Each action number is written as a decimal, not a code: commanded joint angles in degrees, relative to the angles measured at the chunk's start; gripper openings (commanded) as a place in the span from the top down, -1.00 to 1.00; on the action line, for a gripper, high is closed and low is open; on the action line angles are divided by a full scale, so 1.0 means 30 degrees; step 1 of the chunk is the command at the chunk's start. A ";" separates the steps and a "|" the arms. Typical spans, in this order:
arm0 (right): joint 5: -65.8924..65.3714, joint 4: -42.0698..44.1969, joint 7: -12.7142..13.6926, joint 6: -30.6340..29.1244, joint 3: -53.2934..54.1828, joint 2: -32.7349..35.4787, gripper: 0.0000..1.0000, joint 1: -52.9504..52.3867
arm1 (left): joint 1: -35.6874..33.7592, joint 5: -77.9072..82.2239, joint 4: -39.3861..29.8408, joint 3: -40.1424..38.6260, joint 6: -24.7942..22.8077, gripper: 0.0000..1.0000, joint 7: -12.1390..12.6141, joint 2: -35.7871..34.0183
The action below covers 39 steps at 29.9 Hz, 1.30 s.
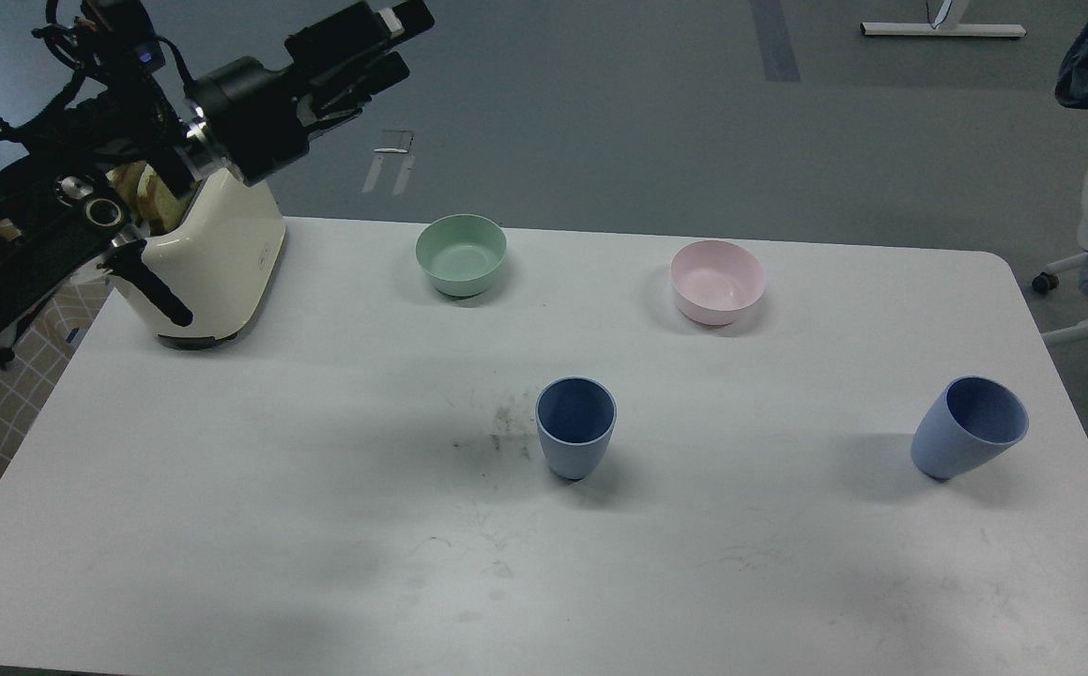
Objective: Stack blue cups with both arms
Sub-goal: 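Release the cup upright and withdraw the left arm to rest, then reach the right gripper to the other blue cup and grasp it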
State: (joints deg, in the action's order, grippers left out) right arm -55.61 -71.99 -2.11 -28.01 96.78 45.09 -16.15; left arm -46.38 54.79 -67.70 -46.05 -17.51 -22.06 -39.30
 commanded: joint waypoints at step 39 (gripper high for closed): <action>-2.0778 -0.2811 -0.2930 0.1398 -0.5660 0.0175 -0.72 0.5032 | 0.2920 -1.0325 0.5339 -0.5978 0.0945 -0.95 0.0175 0.1731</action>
State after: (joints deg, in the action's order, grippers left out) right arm -115.19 -80.42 -10.90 -24.02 80.13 46.86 -0.87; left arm -37.62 23.82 -51.68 -63.99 -14.59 -21.46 -34.29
